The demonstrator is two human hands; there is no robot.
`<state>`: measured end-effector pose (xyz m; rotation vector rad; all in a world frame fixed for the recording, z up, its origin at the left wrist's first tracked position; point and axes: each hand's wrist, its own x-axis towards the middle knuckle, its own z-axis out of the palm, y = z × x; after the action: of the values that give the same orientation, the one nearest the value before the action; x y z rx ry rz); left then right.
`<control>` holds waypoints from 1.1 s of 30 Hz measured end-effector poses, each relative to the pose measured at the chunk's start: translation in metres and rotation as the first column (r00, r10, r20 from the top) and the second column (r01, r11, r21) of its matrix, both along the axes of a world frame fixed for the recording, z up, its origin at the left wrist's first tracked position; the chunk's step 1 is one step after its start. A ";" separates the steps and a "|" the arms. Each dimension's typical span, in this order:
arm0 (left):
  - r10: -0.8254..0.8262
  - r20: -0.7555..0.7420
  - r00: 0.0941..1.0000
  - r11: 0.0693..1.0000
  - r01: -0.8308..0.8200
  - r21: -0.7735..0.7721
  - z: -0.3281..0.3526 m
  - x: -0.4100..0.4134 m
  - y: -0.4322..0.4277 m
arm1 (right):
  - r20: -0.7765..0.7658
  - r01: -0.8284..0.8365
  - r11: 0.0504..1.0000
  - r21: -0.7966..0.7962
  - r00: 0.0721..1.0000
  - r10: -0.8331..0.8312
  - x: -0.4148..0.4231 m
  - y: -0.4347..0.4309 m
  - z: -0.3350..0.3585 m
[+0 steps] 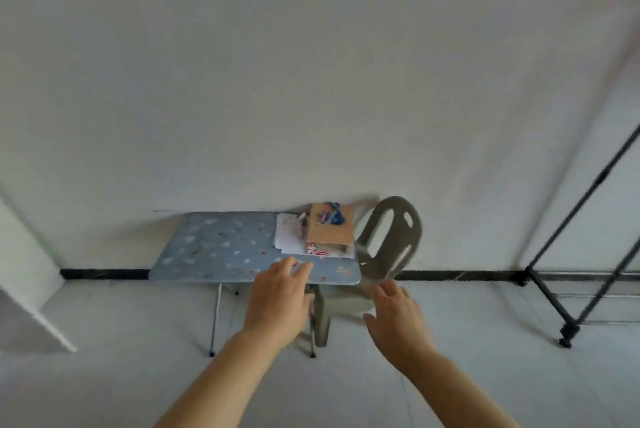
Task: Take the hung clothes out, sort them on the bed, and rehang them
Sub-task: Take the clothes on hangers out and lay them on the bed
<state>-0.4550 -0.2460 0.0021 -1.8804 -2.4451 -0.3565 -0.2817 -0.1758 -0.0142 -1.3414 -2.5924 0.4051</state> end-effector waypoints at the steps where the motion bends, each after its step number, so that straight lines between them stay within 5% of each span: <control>1: 0.059 -0.007 0.998 0.998 -0.059 -0.013 0.002 -0.027 -0.020 | 0.014 -0.052 0.999 0.007 0.999 0.052 -0.031 -0.008 0.004; 9: 0.427 -0.009 0.904 0.902 -0.427 -0.061 0.012 -0.219 -0.185 | 0.119 -0.468 0.884 0.018 0.879 0.462 -0.263 -0.108 0.035; 17: 0.705 -0.040 0.708 0.709 -0.705 0.019 0.031 -0.354 -0.326 | 0.088 -0.742 0.663 0.100 0.671 0.736 -0.458 -0.223 0.063; 33: 0.962 -0.116 0.247 0.262 -0.955 0.140 0.074 -0.575 -0.451 | 0.074 -0.953 0.118 0.280 0.144 0.987 -0.770 -0.345 0.113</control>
<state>-1.0297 -0.6969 0.0761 -0.0280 -2.8050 -0.1185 -1.0513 -0.5203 0.0983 0.7509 -2.8343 0.2360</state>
